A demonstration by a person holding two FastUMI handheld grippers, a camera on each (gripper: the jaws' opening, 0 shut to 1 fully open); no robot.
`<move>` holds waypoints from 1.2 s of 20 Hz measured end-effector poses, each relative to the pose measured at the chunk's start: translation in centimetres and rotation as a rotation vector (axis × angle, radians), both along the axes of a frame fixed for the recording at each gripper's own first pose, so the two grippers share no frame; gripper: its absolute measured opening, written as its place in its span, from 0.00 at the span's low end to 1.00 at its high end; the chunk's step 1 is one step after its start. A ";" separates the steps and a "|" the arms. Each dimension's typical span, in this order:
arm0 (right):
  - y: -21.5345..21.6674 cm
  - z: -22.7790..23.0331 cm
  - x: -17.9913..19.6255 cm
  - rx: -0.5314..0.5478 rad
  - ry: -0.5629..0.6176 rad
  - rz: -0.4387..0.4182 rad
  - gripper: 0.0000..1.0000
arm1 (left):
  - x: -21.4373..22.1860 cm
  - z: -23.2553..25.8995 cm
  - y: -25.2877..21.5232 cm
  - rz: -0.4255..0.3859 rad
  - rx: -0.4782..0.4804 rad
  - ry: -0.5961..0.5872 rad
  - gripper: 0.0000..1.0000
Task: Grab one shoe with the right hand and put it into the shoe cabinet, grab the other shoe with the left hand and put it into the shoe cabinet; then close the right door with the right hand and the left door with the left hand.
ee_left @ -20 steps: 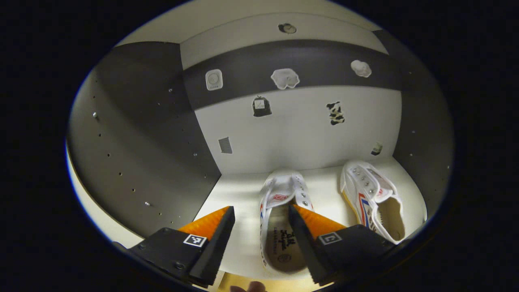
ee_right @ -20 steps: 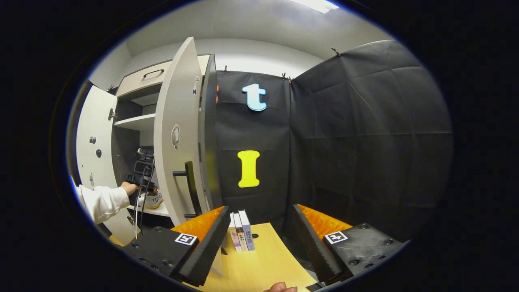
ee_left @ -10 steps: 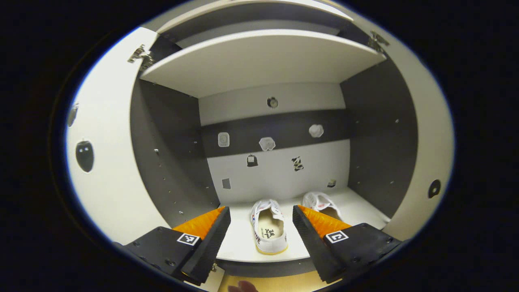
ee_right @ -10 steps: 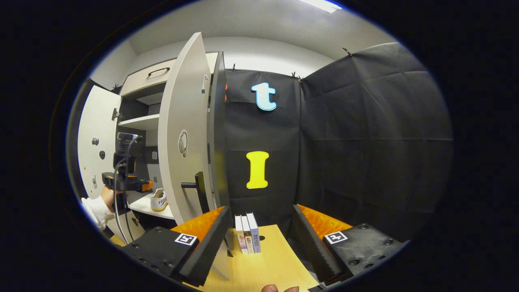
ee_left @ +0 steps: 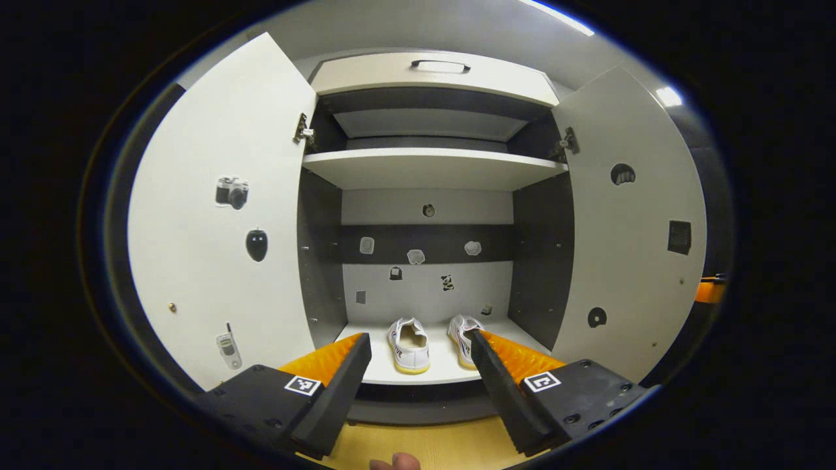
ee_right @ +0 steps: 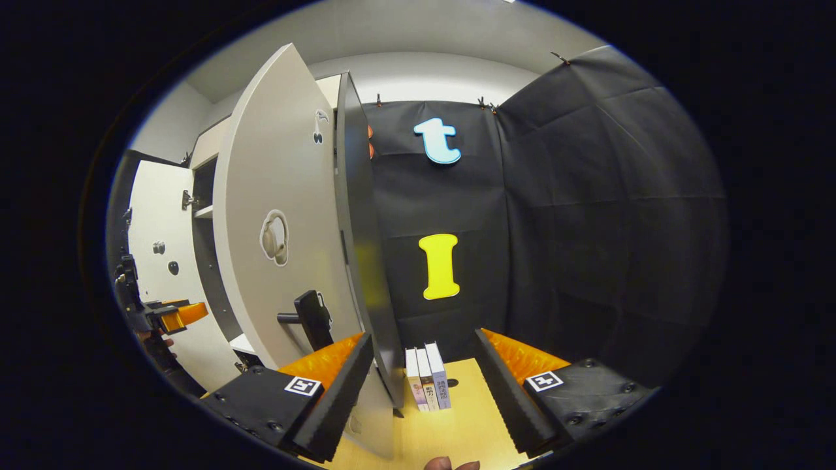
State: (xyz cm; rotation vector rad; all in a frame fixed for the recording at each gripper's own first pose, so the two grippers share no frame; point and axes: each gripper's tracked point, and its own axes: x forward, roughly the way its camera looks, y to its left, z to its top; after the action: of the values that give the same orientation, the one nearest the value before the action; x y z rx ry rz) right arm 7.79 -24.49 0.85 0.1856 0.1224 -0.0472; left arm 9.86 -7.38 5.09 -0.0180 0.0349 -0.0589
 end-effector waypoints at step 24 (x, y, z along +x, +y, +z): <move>20.5 0.8 2.3 0.013 -0.013 0.256 0.98 | -12.6 0.1 19.4 0.175 -0.026 -0.033 0.96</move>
State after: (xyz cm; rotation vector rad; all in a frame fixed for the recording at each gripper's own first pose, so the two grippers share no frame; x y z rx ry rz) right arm 10.10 -3.98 1.68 0.1820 0.1327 0.2099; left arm -2.69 11.98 5.16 -0.0462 -0.0007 0.1154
